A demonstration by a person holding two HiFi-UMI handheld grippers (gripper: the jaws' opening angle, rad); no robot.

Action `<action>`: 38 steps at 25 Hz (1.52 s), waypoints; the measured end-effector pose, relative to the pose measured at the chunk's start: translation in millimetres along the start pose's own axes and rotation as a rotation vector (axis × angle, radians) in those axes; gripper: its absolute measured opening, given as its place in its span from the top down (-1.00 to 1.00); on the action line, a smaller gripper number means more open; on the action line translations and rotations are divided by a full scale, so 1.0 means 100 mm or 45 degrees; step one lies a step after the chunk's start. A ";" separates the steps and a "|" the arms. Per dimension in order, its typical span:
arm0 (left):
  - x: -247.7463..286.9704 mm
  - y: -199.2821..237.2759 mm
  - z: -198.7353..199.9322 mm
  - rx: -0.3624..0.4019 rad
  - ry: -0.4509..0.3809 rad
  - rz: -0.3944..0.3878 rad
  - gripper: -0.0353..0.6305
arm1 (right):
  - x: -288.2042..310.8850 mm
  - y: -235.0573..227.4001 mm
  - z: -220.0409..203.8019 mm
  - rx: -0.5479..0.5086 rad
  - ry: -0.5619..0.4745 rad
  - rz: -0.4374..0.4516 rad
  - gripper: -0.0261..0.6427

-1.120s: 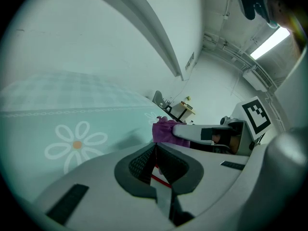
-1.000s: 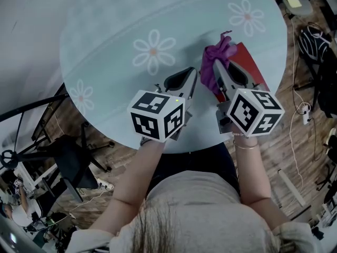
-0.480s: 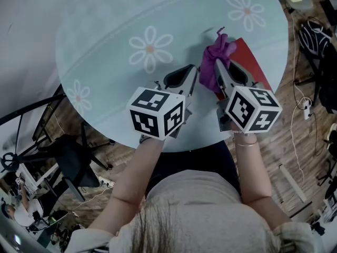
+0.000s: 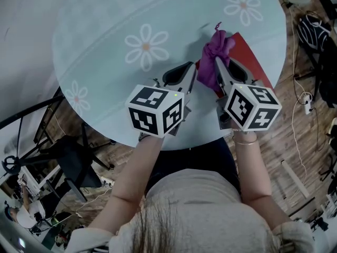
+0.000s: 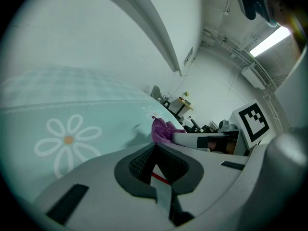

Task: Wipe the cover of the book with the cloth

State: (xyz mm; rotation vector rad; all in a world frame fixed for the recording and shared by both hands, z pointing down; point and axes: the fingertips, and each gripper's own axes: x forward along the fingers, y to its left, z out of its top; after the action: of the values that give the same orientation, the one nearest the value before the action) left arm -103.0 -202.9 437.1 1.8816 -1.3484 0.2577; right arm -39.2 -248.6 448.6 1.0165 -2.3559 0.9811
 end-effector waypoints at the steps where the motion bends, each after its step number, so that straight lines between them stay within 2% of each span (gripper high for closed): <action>1: 0.00 -0.01 0.00 0.003 -0.001 -0.003 0.84 | -0.01 0.00 -0.01 0.001 0.001 -0.002 0.71; 18: 0.03 -0.31 -0.15 0.076 0.038 -0.067 0.84 | -0.34 -0.14 -0.24 0.043 -0.012 -0.067 0.71; 38: 0.01 -0.76 -0.39 0.197 0.103 -0.155 0.84 | -0.93 -0.47 -0.56 0.153 -0.098 -0.228 0.71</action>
State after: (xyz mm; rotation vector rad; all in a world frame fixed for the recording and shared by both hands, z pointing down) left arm -26.2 -167.0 427.9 2.0506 -1.1833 0.3814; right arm 61.7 -187.0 452.9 1.3078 -2.2409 1.0412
